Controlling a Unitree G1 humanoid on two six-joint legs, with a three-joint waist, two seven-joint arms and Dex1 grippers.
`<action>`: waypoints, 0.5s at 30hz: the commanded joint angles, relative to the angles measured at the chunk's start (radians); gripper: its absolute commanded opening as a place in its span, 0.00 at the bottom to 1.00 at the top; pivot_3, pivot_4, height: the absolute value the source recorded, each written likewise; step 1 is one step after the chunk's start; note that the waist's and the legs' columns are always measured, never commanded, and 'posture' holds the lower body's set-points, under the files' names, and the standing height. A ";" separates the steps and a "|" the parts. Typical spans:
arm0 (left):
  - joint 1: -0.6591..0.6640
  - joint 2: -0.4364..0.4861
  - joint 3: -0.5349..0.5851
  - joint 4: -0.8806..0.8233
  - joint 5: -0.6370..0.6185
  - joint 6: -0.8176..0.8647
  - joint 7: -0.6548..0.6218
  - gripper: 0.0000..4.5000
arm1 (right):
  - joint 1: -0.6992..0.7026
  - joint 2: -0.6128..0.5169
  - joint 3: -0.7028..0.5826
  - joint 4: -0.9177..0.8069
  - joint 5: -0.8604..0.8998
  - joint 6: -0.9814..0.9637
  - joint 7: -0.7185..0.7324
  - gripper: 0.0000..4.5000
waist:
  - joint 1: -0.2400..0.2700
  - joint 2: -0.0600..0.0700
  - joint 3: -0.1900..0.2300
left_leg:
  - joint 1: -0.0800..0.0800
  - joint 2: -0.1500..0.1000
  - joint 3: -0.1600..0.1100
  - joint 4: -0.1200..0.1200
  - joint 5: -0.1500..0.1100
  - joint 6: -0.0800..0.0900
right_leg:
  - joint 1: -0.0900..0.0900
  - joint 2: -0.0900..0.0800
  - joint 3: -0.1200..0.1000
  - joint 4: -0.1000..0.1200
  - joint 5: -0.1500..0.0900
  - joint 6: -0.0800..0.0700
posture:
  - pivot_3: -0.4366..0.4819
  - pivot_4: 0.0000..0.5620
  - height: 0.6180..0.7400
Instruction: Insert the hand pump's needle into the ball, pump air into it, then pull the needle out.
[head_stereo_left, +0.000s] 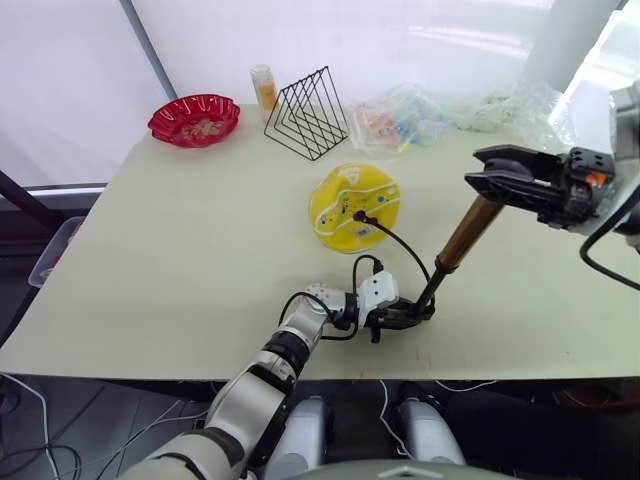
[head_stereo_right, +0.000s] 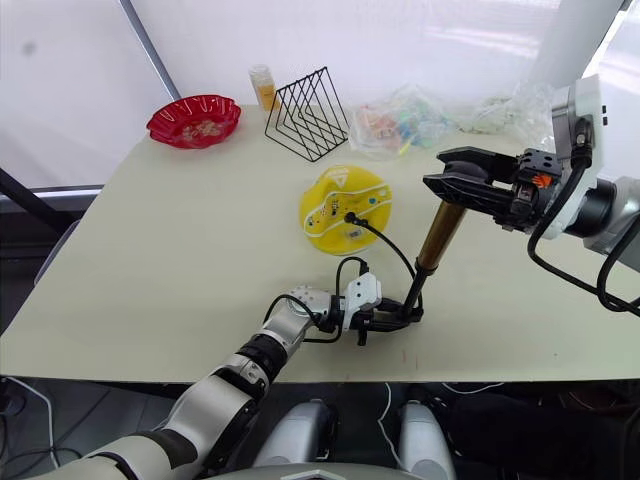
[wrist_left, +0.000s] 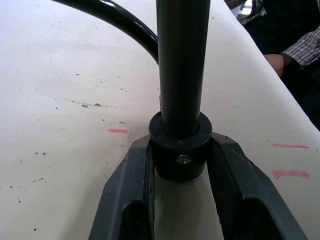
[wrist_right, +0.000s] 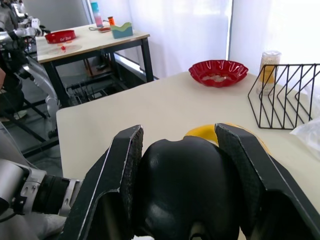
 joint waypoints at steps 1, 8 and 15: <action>0.041 0.016 -0.029 0.078 0.045 0.008 -0.019 0.22 | -0.098 -0.036 -0.134 -0.002 0.067 -0.031 -0.034 0.40 | 0.000 0.000 0.000 | 0.000 0.000 0.000 0.000 0.000 0.000 | 0.000 0.000 0.000 0.000 0.000 0.000 | 0.48 0.27 0.97; 0.037 0.010 -0.023 0.103 0.040 -0.033 -0.014 0.22 | -0.008 -0.012 -0.115 -0.049 0.065 -0.006 -0.052 0.40 | 0.000 0.000 0.000 | 0.000 0.000 0.000 0.000 -0.001 0.002 | 0.000 -0.001 0.000 0.000 0.000 0.000 | 0.48 0.27 0.97; 0.012 -0.010 -0.024 0.152 0.064 -0.025 0.037 0.22 | 0.153 0.088 -0.044 -0.195 0.067 -0.012 -0.094 0.40 | 0.001 -0.002 -0.004 | 0.002 0.000 0.000 0.000 -0.001 0.002 | 0.002 0.000 -0.001 0.000 0.000 0.000 | 0.48 0.27 0.97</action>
